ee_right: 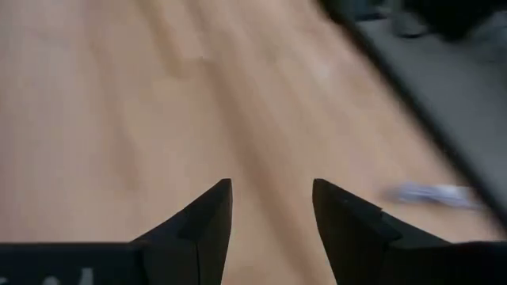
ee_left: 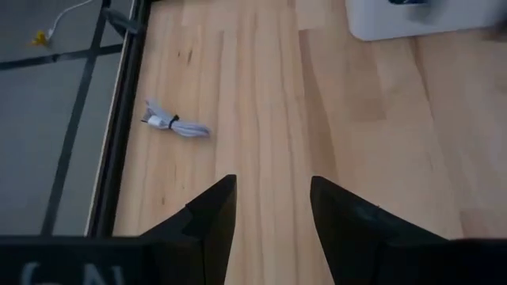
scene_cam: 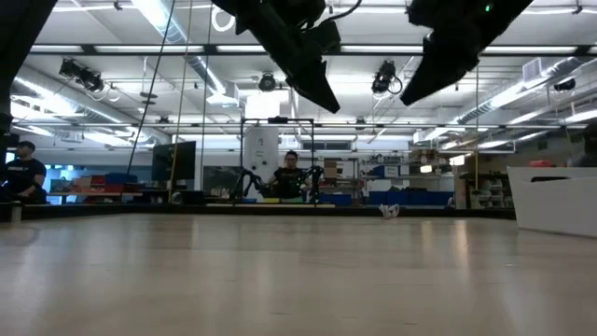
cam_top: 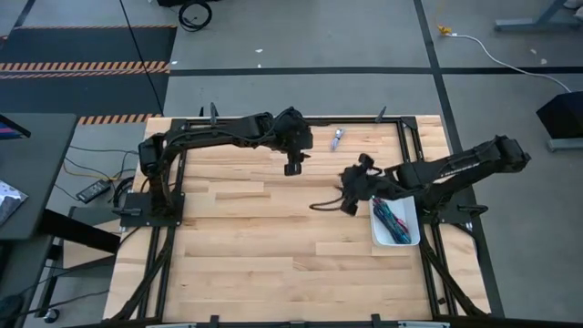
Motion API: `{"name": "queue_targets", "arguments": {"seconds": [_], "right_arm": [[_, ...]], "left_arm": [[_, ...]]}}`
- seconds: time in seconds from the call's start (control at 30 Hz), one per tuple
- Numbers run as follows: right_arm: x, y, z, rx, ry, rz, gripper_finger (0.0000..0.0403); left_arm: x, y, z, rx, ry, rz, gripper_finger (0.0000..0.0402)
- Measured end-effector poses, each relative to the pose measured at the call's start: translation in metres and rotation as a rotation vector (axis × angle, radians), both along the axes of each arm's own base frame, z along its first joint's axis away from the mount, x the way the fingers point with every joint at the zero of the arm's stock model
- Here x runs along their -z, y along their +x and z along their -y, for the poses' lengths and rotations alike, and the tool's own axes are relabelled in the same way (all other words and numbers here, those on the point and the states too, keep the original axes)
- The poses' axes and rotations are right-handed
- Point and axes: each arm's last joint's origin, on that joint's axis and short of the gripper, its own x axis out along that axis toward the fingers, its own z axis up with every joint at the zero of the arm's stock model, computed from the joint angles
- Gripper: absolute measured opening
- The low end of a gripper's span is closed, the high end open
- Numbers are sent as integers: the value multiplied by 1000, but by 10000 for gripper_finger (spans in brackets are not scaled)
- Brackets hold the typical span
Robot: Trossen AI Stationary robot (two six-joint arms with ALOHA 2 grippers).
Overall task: Pick and place USB-C Cables
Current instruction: Put the white charger cable into the white bin
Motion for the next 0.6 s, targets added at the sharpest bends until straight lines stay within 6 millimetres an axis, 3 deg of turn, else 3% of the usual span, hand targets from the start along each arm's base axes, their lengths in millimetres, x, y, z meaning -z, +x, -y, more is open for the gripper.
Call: {"name": "queue_targets", "arguments": {"seconds": [0.13, 0.33, 0.47, 0.6], "right_arm": [[6, -4, 20, 18, -77, -132, 183], [7, 3, 47, -66, -45, -157, 183], [21, 11, 74, -63, -24, -226, 183], [43, 21, 102, -25, 63, -314, 183]], "left_arm": [[0, -4, -11, -81, 64, -28, 171], [8, -25, -42, -254, 57, -155, 171], [9, -37, -63, -321, 17, -164, 171], [13, -38, -74, -241, -56, -64, 171]]}}
